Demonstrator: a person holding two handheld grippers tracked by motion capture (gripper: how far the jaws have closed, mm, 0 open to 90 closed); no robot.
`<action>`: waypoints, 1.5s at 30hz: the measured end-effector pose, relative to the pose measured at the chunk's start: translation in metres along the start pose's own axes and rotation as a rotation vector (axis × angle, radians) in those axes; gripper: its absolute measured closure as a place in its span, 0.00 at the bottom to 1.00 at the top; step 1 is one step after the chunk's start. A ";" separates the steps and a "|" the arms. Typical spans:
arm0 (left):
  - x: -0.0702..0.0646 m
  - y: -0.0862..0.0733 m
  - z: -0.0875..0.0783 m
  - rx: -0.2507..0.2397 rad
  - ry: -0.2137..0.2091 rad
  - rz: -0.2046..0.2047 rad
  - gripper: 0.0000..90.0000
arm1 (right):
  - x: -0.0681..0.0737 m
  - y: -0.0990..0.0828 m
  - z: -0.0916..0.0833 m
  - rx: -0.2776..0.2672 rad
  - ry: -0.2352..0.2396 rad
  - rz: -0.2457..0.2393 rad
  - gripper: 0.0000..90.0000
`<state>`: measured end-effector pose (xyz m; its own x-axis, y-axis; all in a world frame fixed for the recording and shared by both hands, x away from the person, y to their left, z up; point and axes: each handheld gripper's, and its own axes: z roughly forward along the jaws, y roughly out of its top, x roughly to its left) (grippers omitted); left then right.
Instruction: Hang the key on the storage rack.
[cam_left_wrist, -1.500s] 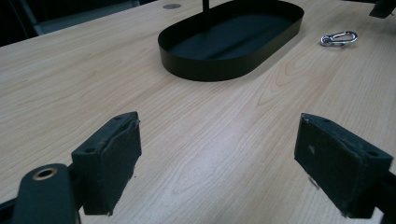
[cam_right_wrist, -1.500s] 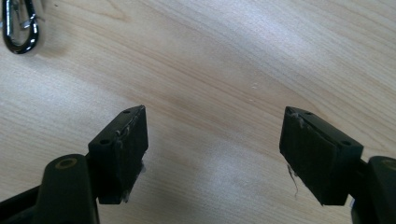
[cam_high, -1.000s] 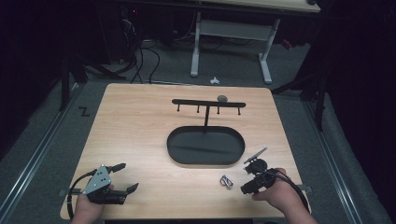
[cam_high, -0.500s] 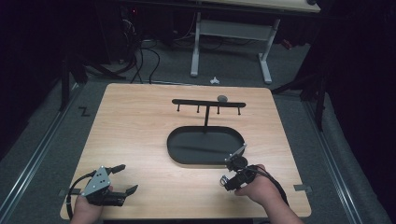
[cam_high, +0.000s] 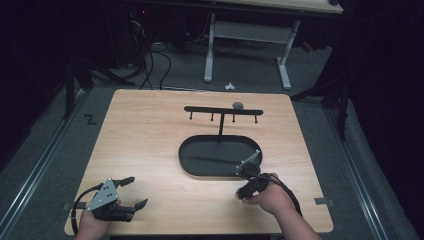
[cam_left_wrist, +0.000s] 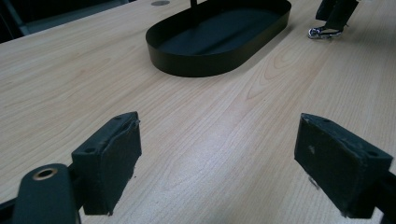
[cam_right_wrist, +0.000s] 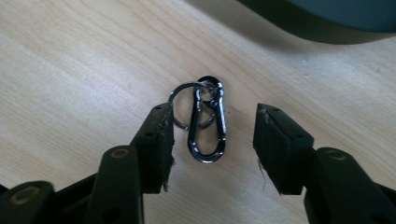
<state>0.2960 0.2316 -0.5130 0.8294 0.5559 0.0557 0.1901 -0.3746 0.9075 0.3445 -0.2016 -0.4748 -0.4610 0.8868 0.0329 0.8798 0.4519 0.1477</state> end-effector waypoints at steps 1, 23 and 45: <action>0.000 0.000 0.000 0.001 -0.001 0.000 0.17 | -0.001 0.000 0.001 0.005 0.007 0.005 0.58; -0.001 0.000 0.002 0.007 -0.014 0.008 0.17 | -0.004 -0.002 0.013 0.046 0.046 0.028 0.75; -0.002 0.000 0.002 0.009 -0.017 0.010 0.17 | 0.013 -0.006 0.010 0.032 -0.012 -0.077 0.80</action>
<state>0.2957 0.2286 -0.5137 0.8399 0.5397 0.0580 0.1864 -0.3872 0.9030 0.3348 -0.1919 -0.4854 -0.5263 0.8502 0.0108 0.8450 0.5215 0.1181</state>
